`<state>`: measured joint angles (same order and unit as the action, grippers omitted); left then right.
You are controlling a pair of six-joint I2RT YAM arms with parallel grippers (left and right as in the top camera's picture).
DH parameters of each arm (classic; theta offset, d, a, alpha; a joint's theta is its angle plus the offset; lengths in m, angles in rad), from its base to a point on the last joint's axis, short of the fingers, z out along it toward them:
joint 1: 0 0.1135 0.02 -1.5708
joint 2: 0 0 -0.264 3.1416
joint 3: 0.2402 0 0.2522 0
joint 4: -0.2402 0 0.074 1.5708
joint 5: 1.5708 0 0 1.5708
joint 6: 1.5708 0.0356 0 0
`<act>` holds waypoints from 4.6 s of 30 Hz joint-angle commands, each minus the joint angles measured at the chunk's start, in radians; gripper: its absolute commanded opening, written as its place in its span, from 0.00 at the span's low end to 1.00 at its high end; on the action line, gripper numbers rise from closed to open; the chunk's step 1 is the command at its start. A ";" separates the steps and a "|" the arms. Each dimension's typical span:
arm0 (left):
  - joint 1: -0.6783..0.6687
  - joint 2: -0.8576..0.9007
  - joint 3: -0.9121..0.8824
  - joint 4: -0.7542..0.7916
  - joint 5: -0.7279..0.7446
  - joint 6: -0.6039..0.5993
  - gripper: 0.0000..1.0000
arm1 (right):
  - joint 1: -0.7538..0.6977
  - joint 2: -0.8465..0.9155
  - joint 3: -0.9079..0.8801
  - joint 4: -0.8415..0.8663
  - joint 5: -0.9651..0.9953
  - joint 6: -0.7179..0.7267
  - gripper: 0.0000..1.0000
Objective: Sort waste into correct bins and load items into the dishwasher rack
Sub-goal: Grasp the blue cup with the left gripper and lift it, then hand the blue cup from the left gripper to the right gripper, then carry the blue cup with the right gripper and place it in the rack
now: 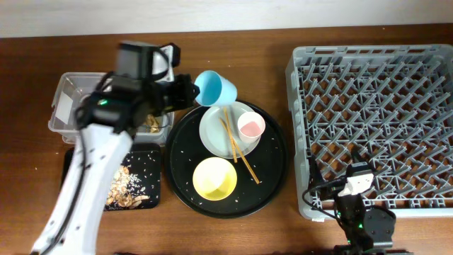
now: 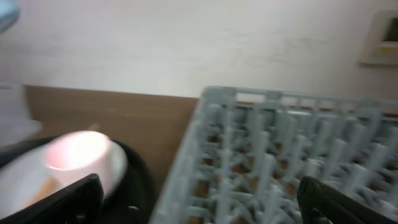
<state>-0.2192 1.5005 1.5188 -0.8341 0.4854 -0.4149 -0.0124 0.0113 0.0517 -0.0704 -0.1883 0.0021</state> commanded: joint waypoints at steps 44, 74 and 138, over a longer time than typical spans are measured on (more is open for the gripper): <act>-0.212 -0.008 0.004 0.072 0.888 0.238 0.00 | 0.006 0.628 0.706 0.053 -1.087 0.251 0.98; -0.067 -0.008 0.004 0.097 0.993 0.237 0.00 | -0.177 0.664 0.706 0.277 -1.291 0.560 0.98; -0.235 -0.008 0.004 -0.021 0.282 0.238 0.59 | -0.062 0.848 0.706 0.494 -1.270 0.565 0.50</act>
<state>-0.4850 1.4864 1.5234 -0.8486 1.0103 -0.1829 -0.0788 0.8589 0.7383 0.4049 -1.4628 0.5716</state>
